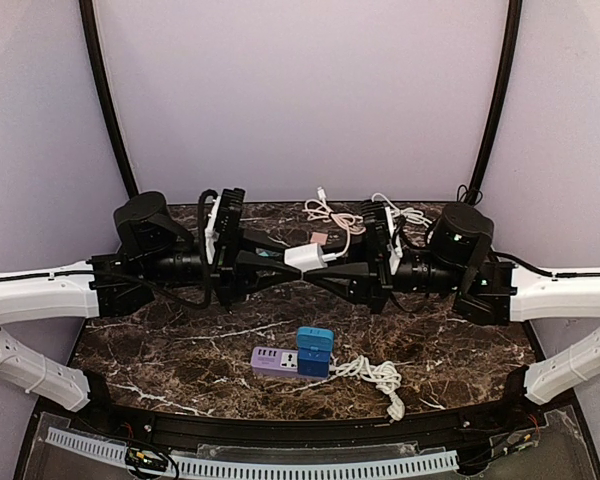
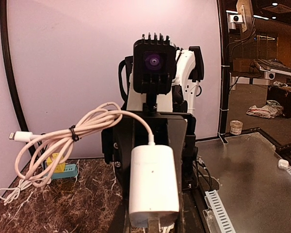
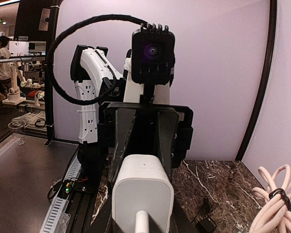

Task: Insert the plug
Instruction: Adjust the plug.

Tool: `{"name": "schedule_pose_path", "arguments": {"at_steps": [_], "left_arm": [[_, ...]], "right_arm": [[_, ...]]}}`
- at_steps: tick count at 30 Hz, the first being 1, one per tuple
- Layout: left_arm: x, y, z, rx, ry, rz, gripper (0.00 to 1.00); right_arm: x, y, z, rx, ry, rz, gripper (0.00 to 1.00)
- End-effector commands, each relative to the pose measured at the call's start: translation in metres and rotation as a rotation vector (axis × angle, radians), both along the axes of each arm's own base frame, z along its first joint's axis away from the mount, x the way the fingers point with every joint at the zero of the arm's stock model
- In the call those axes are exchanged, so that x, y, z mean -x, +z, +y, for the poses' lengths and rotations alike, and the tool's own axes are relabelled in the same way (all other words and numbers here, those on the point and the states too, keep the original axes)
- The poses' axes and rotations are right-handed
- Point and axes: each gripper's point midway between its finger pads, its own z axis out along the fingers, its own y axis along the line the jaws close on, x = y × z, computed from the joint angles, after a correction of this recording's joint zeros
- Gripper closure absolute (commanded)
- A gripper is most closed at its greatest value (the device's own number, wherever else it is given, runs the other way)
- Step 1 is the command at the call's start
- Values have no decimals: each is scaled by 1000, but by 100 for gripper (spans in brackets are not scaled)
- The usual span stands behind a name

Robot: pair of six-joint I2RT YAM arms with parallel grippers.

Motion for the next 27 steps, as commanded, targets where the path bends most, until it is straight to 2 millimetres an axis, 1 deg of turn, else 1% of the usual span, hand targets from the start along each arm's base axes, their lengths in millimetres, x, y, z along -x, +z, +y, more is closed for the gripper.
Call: {"name": "schedule_pose_path", "arguments": {"at_steps": [1, 2, 3, 4, 5, 6, 7, 8, 10, 12, 14, 15, 17, 19, 20, 22, 23, 24, 25, 27], "left_arm": [[8, 8, -2, 13, -34, 5, 99], [5, 5, -2, 1, -15, 10, 99], [2, 5, -2, -4, 0, 10, 99], [-3, 0, -2, -23, 30, 11, 99], [-5, -2, -2, -31, 45, 7, 100], [-9, -6, -1, -49, 75, -1, 99], [-13, -8, 1, -59, 99, -7, 99], [-14, -13, 1, -76, 110, -18, 99], [-17, -17, 3, -98, 130, -38, 99], [-18, -22, 4, -117, 139, -56, 99], [-20, -26, 4, -134, 149, -73, 99], [-22, -29, 4, -146, 157, -81, 99], [-22, -36, 4, -164, 155, -88, 100], [-22, -43, 3, -179, 147, -83, 99], [-20, -48, 1, -188, 130, -76, 99], [-18, -53, -4, -193, 106, -60, 99], [-18, -51, -6, -188, 96, -56, 99], [-17, -56, -9, -196, 82, -47, 99], [-17, -55, -11, -192, 80, -46, 99], [-19, -58, -17, -194, 80, -37, 99]], "right_arm": [[0, 15, -4, -50, -25, -31, 100], [-2, 14, -5, -45, -35, -18, 98], [-4, 14, -7, -36, -49, 1, 84], [-5, 11, -9, -13, -62, 24, 66], [-5, 6, -11, 18, -67, 46, 52], [-3, 0, -15, 59, -68, 74, 32], [0, -17, -19, 133, -69, 119, 18], [2, -28, -25, 180, -78, 164, 12], [7, -51, -40, 274, -100, 255, 10], [15, -65, -59, 345, -120, 342, 10], [20, -73, -76, 392, -151, 406, 11], [20, -76, -85, 410, -185, 429, 12], [14, -71, -104, 418, -277, 444, 13], [6, -57, -120, 390, -362, 428, 14], [2, -47, -125, 362, -393, 407, 16], [1, -25, -124, 308, -383, 356, 19], [3, -17, -118, 296, -352, 329, 20], [7, -9, -111, 287, -310, 296, 20], [10, -4, -102, 285, -265, 263, 20], [7, -3, -80, 300, -212, 177, 19]]}}
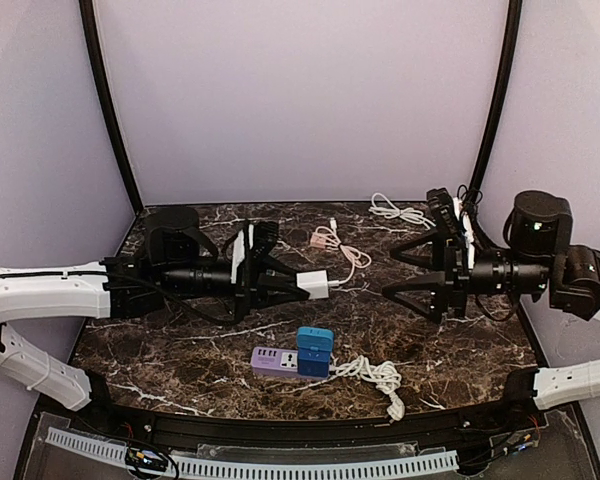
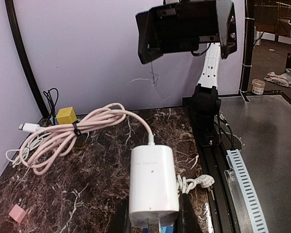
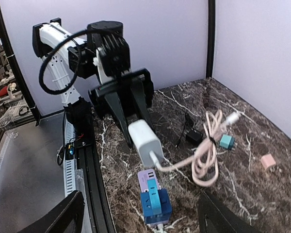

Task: Insert the plug
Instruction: Adjust the plug.

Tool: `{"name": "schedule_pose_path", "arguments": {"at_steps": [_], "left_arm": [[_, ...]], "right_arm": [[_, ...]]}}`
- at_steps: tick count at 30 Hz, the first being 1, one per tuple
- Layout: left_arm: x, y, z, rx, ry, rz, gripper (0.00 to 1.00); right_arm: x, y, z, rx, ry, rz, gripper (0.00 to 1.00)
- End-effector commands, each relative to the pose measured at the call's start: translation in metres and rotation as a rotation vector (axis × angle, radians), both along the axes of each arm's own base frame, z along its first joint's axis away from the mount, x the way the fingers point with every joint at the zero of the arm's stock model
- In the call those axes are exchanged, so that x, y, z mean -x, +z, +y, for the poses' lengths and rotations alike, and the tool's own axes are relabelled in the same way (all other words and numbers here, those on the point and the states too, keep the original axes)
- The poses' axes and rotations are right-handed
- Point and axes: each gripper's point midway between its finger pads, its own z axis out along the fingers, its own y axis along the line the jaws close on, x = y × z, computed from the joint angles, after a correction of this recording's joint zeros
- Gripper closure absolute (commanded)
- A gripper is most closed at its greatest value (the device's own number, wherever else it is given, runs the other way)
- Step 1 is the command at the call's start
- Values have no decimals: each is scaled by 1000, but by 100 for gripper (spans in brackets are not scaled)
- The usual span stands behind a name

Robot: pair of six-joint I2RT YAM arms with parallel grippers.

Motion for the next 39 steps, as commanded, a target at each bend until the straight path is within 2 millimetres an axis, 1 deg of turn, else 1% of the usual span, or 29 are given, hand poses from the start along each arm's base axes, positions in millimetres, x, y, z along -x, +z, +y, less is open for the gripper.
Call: {"name": "schedule_pose_path", "arguments": {"at_steps": [1, 3, 5, 8, 11, 14, 17, 20, 21, 23, 26, 30, 31, 32, 35, 37, 39], "left_arm": [[4, 1, -13, 11, -39, 6, 99], [5, 1, -16, 7, -45, 6, 99], [5, 2, -18, 5, -49, -10, 99], [5, 2, -18, 0, -47, -21, 99], [5, -2, -16, -16, -44, -28, 99], [6, -3, -16, -16, -50, -33, 100], [7, 3, -18, 9, -62, -41, 99], [7, 7, -19, 18, -69, -51, 99], [7, 6, -19, 15, -68, -56, 99], [8, 5, -19, 7, -71, -60, 99], [8, 3, -19, -4, -70, -52, 99], [8, 5, -19, 15, -74, -46, 99], [9, 5, -19, 18, -80, -45, 99], [10, 4, -19, 17, -82, -42, 99], [10, 2, -18, 15, -78, -39, 99], [10, 1, -19, 20, -80, -40, 100], [11, 2, -19, 25, -89, -42, 99]], "right_arm": [[-4, 11, 38, 23, 125, -145, 18], [-9, 7, 56, 69, 168, -176, 18], [-10, 3, 72, 115, 226, -194, 17], [-10, -5, 81, 163, 276, -211, 19], [-5, -6, 80, 147, 317, -245, 20], [-8, -16, 78, 152, 310, -248, 23], [-12, -33, 79, 185, 310, -229, 28], [-18, -47, 82, 209, 314, -189, 41], [-21, -51, 82, 215, 309, -181, 43], [-26, -56, 82, 216, 298, -170, 45], [-31, -56, 83, 194, 303, -160, 55], [-42, -63, 85, 209, 267, -146, 55], [-43, -64, 85, 207, 263, -141, 57], [-43, -64, 85, 202, 266, -135, 60], [-42, -64, 85, 183, 270, -132, 77], [-41, -64, 85, 174, 270, -125, 100], [-37, -62, 83, 160, 282, -118, 100]]}}
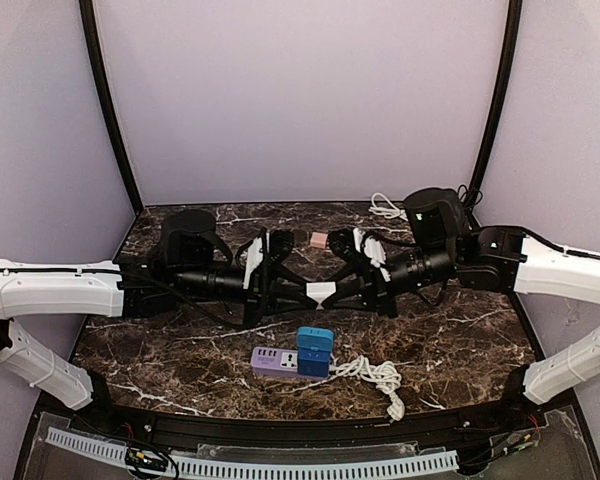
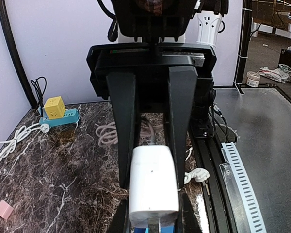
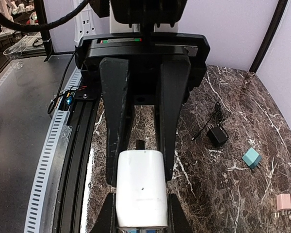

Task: Insert the plug
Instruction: Adjust the plug.

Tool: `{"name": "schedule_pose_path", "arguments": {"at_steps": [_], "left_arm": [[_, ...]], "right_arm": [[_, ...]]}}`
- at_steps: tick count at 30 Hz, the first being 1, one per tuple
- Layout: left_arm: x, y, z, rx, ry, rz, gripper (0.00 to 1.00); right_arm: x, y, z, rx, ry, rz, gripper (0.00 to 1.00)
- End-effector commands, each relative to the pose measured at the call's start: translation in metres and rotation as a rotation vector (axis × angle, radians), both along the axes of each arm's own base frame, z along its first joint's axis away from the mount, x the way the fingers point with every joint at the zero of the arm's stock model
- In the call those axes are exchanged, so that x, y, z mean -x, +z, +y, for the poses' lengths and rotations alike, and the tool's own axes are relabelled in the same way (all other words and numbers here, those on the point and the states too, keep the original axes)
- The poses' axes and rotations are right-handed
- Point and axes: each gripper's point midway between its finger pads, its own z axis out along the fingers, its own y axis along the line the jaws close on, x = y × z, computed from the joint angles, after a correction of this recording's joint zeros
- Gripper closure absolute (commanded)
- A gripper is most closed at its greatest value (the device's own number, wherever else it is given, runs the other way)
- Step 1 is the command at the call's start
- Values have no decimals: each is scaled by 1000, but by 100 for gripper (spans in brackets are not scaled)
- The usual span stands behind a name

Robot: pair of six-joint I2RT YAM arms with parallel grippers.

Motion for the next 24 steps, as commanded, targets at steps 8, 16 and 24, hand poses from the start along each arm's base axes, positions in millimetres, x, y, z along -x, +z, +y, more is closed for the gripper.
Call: {"name": "schedule_pose_path", "arguments": {"at_steps": [8, 16, 24], "left_arm": [[3, -6, 11, -16, -28, -56, 14], [-16, -81, 41, -154, -94, -24, 9], [-11, -126, 34, -108, -166, -15, 9]], "right_arm": [[-4, -44, -41, -6, -185, 118, 100], [5, -99, -77, -40, -272, 108, 100], [7, -120, -86, -47, -268, 52, 100]]}}
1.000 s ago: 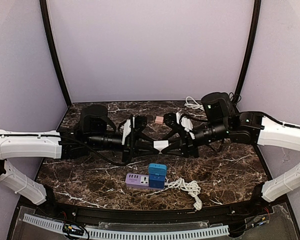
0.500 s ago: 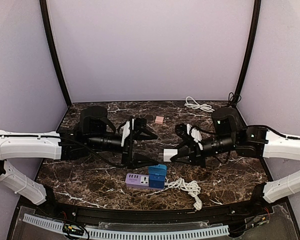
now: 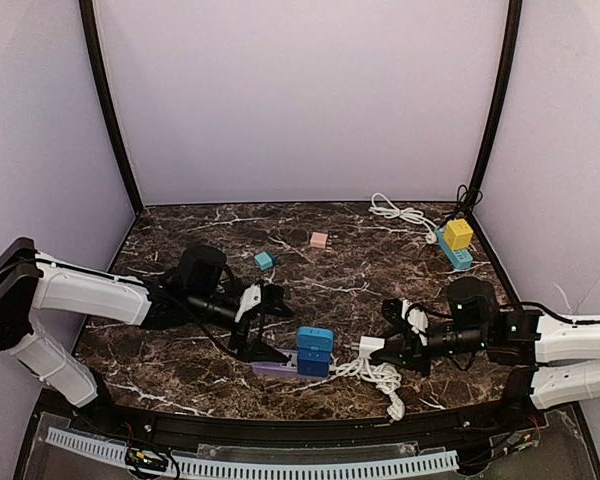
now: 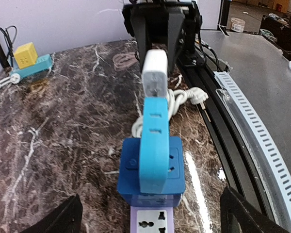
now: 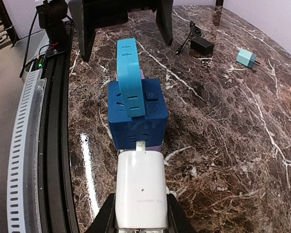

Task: Insert the plug
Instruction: Adjust the plug, then insert the plug into the socket.

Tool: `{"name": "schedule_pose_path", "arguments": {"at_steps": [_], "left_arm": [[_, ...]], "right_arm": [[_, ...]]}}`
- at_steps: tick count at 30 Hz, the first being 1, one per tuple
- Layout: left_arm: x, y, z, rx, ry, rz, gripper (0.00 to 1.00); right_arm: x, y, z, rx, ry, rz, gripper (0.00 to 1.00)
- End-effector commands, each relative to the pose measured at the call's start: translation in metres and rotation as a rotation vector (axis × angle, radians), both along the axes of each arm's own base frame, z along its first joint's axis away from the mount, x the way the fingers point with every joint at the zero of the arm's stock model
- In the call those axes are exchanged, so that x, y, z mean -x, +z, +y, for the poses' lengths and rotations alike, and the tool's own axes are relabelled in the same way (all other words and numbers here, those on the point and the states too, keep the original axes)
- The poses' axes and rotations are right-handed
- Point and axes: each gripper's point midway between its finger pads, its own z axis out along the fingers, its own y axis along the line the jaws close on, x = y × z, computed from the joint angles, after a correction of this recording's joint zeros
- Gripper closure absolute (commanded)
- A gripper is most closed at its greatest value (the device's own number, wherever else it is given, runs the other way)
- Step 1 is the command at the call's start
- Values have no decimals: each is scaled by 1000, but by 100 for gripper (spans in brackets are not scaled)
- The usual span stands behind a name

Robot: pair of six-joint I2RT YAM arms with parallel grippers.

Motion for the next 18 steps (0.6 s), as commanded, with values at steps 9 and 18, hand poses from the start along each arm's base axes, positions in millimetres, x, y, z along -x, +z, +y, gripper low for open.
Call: {"name": "schedule_pose_path", "arguments": {"at_steps": [9, 18], "left_arm": [[12, -24, -17, 163, -110, 68, 8], [4, -47, -29, 172, -92, 57, 16]], "right_arm": [[-1, -8, 14, -54, 54, -26, 100], [3, -18, 22, -78, 100, -17, 100]]}}
